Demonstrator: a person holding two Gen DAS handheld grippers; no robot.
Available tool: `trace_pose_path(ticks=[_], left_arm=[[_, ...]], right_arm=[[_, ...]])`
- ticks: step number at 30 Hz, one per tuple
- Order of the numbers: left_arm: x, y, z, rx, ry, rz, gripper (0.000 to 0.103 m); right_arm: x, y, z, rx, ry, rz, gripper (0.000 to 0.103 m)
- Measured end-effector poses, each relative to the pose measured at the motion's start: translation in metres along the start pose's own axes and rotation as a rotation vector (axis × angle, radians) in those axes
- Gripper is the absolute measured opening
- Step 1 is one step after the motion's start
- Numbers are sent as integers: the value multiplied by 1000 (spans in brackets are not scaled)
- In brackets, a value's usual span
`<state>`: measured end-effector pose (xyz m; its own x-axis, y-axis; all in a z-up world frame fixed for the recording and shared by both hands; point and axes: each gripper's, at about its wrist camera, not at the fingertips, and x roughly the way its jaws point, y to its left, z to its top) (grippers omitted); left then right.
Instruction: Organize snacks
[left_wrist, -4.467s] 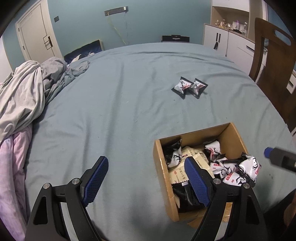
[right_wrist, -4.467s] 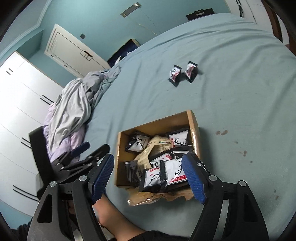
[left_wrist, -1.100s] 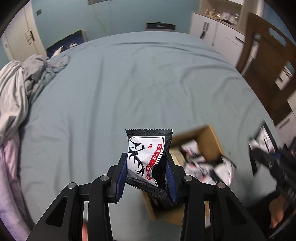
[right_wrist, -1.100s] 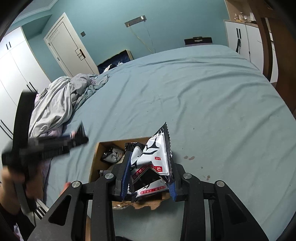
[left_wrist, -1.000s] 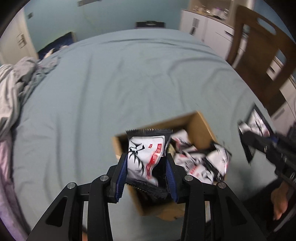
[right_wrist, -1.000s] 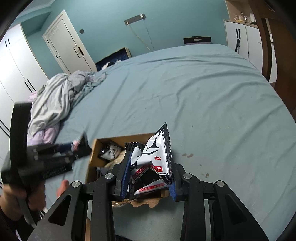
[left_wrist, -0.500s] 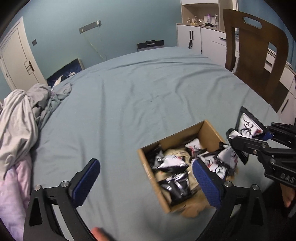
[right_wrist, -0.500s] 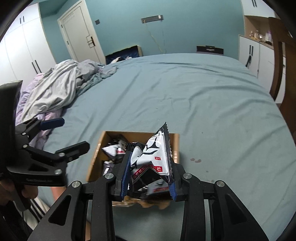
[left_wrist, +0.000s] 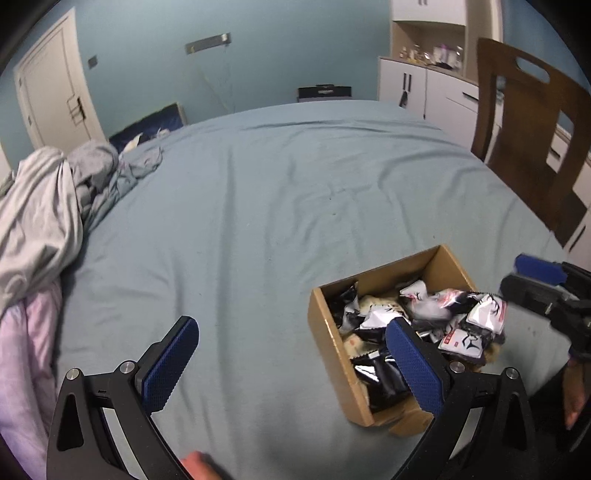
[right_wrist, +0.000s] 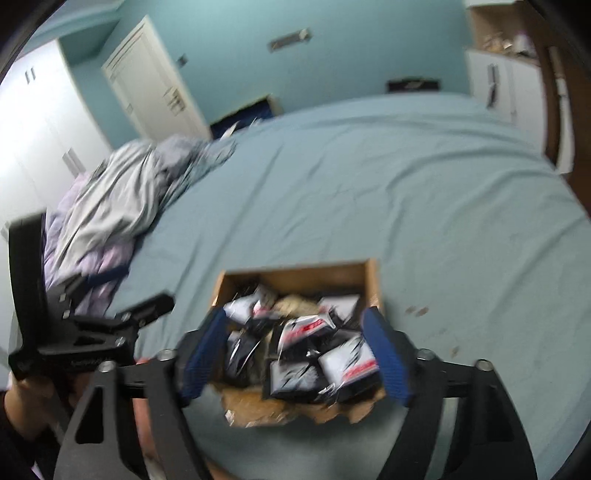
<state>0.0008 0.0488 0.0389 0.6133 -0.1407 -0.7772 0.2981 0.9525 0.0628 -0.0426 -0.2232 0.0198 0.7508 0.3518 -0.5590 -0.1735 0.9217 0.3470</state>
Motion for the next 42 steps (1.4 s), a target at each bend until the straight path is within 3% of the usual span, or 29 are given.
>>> trace_pose_path(ticks=[5,10,17,25,42], left_arm=[[5,-7,-5,43,24,14,103],[6,-14,-4,70,23,28,103],[5,-19,-5,91,13,46,103],[7,-19,-7,99,13,92,103],[14,-23,-7,119,30,109,103]], right_arm=[[-9,3,-1,-65,-64,-151,81],[3,20,-2,-196,-18,-328,83],[19,33,3,-256,57,-305,83],[16,23,7,-226,100,-248,83],[18,25,8,-212,131,-237,83]])
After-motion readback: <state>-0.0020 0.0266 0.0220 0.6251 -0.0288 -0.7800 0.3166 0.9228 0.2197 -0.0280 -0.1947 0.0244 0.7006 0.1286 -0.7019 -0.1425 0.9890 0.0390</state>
